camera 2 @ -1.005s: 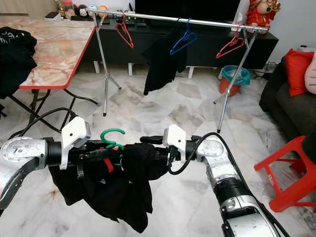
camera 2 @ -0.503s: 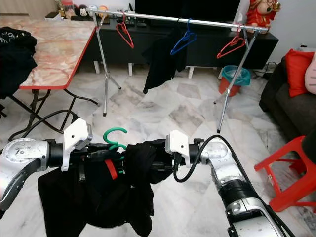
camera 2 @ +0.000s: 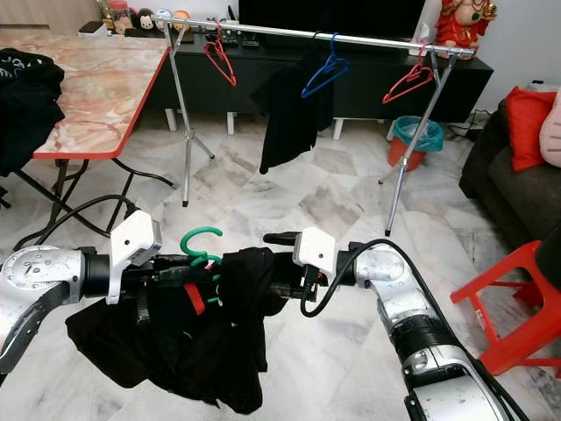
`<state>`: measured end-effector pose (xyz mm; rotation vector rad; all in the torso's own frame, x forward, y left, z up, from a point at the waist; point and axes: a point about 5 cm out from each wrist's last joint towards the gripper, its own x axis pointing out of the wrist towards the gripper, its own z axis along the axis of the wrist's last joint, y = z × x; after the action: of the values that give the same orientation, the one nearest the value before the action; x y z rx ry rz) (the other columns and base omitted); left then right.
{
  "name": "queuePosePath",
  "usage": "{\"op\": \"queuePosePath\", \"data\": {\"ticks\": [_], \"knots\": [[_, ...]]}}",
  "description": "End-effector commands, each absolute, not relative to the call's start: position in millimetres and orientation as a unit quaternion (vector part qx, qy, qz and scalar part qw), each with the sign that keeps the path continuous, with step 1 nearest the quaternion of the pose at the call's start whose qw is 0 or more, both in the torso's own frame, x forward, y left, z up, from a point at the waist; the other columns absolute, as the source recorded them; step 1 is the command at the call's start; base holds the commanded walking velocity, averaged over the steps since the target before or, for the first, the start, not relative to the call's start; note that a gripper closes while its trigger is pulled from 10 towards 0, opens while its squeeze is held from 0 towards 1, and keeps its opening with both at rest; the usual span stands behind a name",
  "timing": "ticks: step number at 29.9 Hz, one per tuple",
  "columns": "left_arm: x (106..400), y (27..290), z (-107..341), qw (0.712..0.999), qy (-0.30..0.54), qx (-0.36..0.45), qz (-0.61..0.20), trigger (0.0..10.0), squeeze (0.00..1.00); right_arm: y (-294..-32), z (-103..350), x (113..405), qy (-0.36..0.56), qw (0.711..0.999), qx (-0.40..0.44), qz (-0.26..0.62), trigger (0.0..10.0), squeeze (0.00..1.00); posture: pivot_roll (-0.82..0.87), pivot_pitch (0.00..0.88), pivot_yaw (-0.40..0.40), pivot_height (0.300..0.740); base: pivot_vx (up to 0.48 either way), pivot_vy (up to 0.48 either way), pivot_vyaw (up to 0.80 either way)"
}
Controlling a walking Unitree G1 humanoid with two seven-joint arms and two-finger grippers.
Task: Hang hanger
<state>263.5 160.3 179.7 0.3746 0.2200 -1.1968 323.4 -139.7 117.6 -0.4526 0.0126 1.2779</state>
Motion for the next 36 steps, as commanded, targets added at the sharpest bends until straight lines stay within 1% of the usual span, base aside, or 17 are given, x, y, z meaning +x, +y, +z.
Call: {"op": "queuePosePath", "data": {"ticks": [1,6,10,15,16,18,19,20,21,22,23,24,26,29,31,34,36], "knots": [[259,155,177,0.79,0.105,0.194,-0.572,0.0,0.0,-138,129,329,-0.019,0.789,-0.199,0.581,10.0,0.0,0.1,0.0,-0.068,0.74,0.0,0.0,0.0],[261,152,169,0.794,0.106,0.205,-0.563,0.0,0.0,-135,132,331,-0.028,0.789,-0.186,0.585,10.0,0.0,0.1,0.0,-0.067,0.74,0.0,0.0,0.0],[265,156,162,0.81,0.106,0.215,-0.536,0.0,0.0,-137,131,331,-0.027,0.792,-0.196,0.578,10.0,0.0,0.1,0.0,-0.068,0.74,0.0,0.0,0.0],[275,167,148,0.848,0.1,0.22,-0.472,0.0,0.0,-147,134,347,-0.029,0.847,-0.236,0.476,10.0,0.0,0.1,0.0,-0.06,0.74,0.0,0.0,0.0],[276,171,140,0.854,0.105,0.221,-0.458,0.0,0.0,-150,135,352,-0.031,0.867,-0.241,0.434,10.0,0.0,0.1,0.0,-0.06,0.74,0.0,0.0,0.0],[278,176,128,0.865,0.113,0.229,-0.432,0.0,0.0,-156,137,359,-0.034,0.894,-0.244,0.374,10.0,0.0,0.1,0.0,-0.057,0.74,0.0,0.0,0.0],[278,181,117,0.874,0.121,0.234,-0.409,0.0,0.0,-163,138,364,-0.033,0.916,-0.236,0.322,10.0,0.0,0.09,0.0,-0.056,0.74,0.0,0.0,0.0],[278,184,112,0.878,0.123,0.238,-0.396,0.0,0.0,-166,138,365,-0.032,0.926,-0.228,0.299,10.0,0.0,0.09,0.0,-0.054,0.74,0.0,0.0,0.0],[279,187,107,0.888,0.122,0.241,-0.373,0.6,0.0,-169,137,366,-0.031,0.933,-0.227,0.276,10.0,0.0,0.09,0.0,-0.052,0.74,0.0,0.0,0.0],[280,190,104,0.894,0.122,0.243,-0.357,0.6,0.0,-170,136,366,-0.03,0.937,-0.227,0.263,10.0,0.0,0.09,0.0,-0.052,0.74,0.0,0.0,0.0],[283,198,98,0.915,0.116,0.232,-0.307,6.3,0.0,-178,128,366,-0.014,0.952,-0.215,0.219,10.0,0.0,0.09,0.0,-0.051,0.74,0.0,0.0,0.0],[285,202,95,0.926,0.115,0.224,-0.28,9.8,0.0,-182,123,365,-0.003,0.96,-0.202,0.194,10.0,0.0,0.09,0.0,-0.05,0.74,0.0,0.0,0.0],[285,211,90,0.944,0.112,0.202,-0.237,10.0,0.0,-187,114,362,0.01,0.97,-0.181,0.16,10.0,0.0,0.08,0.0,-0.049,0.74,0.0,0.0,0.0],[285,216,87,0.953,0.108,0.194,-0.208,10.0,0.0,-189,107,360,0.018,0.974,-0.172,0.144,10.0,0.0,0.08,0.0,-0.049,0.74,0.0,0.0,0.0],[282,232,82,0.976,0.084,0.16,-0.124,10.0,0.0,-198,85,348,0.044,0.987,-0.13,0.081,10.0,0.0,0.08,0.0,-0.045,0.74,0.0,0.0,0.0],[275,243,77,0.989,0.068,0.119,-0.061,10.0,0.0,-202,67,335,0.062,0.993,-0.088,0.046,10.0,0.0,0.07,0.0,-0.043,0.74,0.0,0.0,0.0],[264,250,67,0.99,0.073,0.114,-0.031,10.0,0.0,-206,51,322,0.081,0.995,-0.061,0.017,10.0,0.0,0.07,0.0,-0.045,0.74,0.0,0.0,0.0]]}}
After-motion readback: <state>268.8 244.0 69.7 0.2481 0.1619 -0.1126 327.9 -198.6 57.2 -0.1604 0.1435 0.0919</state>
